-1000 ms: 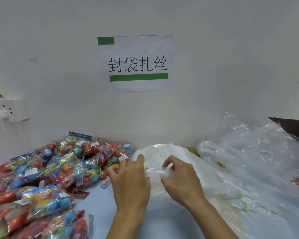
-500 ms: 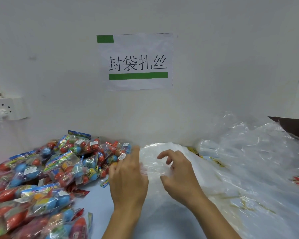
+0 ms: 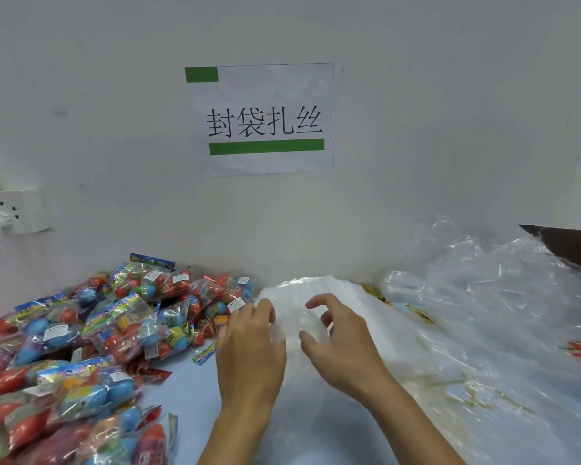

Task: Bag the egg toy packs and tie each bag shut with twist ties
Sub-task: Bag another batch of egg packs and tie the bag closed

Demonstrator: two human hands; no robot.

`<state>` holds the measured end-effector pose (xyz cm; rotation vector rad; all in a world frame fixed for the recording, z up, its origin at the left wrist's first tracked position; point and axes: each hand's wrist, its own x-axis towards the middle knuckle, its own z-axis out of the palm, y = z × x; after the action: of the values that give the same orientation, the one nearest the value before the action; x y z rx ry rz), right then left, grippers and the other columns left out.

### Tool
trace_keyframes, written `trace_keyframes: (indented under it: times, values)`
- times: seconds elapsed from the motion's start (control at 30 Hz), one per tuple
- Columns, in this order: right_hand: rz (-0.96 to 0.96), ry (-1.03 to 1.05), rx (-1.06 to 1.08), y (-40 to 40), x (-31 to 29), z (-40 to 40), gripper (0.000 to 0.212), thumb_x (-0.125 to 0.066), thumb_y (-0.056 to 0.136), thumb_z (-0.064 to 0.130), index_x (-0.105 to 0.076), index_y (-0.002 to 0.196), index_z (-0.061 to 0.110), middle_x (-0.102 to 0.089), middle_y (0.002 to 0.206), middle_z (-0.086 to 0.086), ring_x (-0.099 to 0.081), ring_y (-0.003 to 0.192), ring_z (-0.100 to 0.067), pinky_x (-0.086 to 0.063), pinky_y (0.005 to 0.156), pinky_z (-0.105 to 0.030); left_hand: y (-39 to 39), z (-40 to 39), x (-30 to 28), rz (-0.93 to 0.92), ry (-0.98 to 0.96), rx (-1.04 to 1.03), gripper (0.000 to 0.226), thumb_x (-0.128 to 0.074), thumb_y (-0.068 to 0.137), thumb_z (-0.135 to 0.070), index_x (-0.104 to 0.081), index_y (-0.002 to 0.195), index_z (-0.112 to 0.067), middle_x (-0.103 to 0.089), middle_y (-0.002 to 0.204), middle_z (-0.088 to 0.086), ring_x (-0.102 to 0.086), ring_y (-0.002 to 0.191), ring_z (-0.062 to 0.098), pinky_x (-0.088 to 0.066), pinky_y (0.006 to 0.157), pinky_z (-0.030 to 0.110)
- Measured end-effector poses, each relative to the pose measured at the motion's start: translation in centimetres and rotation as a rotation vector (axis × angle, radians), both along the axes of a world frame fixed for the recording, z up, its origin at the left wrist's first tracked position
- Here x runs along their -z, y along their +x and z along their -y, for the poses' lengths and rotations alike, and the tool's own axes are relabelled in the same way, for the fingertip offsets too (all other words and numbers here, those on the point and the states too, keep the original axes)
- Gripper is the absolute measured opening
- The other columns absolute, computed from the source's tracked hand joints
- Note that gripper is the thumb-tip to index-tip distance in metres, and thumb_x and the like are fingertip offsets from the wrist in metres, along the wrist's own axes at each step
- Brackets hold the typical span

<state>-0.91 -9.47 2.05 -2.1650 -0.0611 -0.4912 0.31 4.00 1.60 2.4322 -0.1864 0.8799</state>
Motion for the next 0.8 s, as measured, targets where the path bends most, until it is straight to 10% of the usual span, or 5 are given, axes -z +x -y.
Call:
trace_keyframes:
  times: [0.23,0.37,0.53,0.63,0.8]
  values:
    - [-0.153,-0.208,0.289,-0.3,-0.3,2.6,0.051,-0.052,0.08,0.003,-0.051,0.119,0.036,-0.047,0.109,0.006,-0.05,0.088,-0.016,-0.044,0.073,-0.03,1.0,-0.6,1.1,-0.069,-0.188,0.038,0.024,-0.06,0.087,0.003,-0.055,0.089,-0.02,-0.061,0.083,-0.003,-0.057,0.075,0.017,-0.054,0.064,0.038]
    - [-0.125,-0.155,0.09,-0.4,-0.5,3.1,0.053,-0.057,0.081,0.009,-0.049,0.121,0.043,-0.046,0.125,0.006,-0.049,0.113,-0.015,-0.044,0.095,-0.03,1.2,0.2,2.4,-0.185,-0.25,0.186,0.026,-0.058,0.093,-0.005,-0.052,0.104,-0.028,-0.06,0.097,-0.004,-0.059,0.088,0.016,-0.056,0.079,0.036]
    - [0.04,-0.367,-0.05,-1.0,-1.0,1.0,0.048,-0.054,0.086,0.045,-0.046,0.132,0.05,-0.008,0.162,0.02,0.018,0.151,-0.011,0.002,0.118,-0.044,0.5,1.3,2.7,-0.308,-0.212,0.37,0.055,-0.042,0.097,0.001,-0.03,0.138,-0.034,-0.054,0.128,0.005,-0.056,0.11,0.022,-0.047,0.094,0.032]
    - [0.212,-0.349,0.049,-1.0,-1.8,-0.2,0.031,-0.045,0.096,0.038,-0.063,0.121,0.04,-0.046,0.145,0.021,-0.028,0.143,-0.005,-0.011,0.112,-0.035,0.0,1.6,2.4,-0.379,-0.162,0.433,0.065,-0.042,0.096,0.001,-0.02,0.147,-0.032,-0.05,0.138,-0.002,-0.055,0.115,0.012,-0.044,0.096,0.017]
    - [-0.168,-0.403,-0.001,-0.8,0.4,0.7,0.033,-0.049,0.1,0.018,-0.065,0.126,0.029,-0.064,0.129,0.009,-0.054,0.122,-0.015,-0.029,0.109,-0.032,-0.9,0.7,2.1,-0.387,-0.322,0.505,0.063,-0.051,0.081,-0.022,-0.03,0.139,-0.036,-0.044,0.138,-0.014,-0.043,0.129,0.006,-0.036,0.108,0.027]
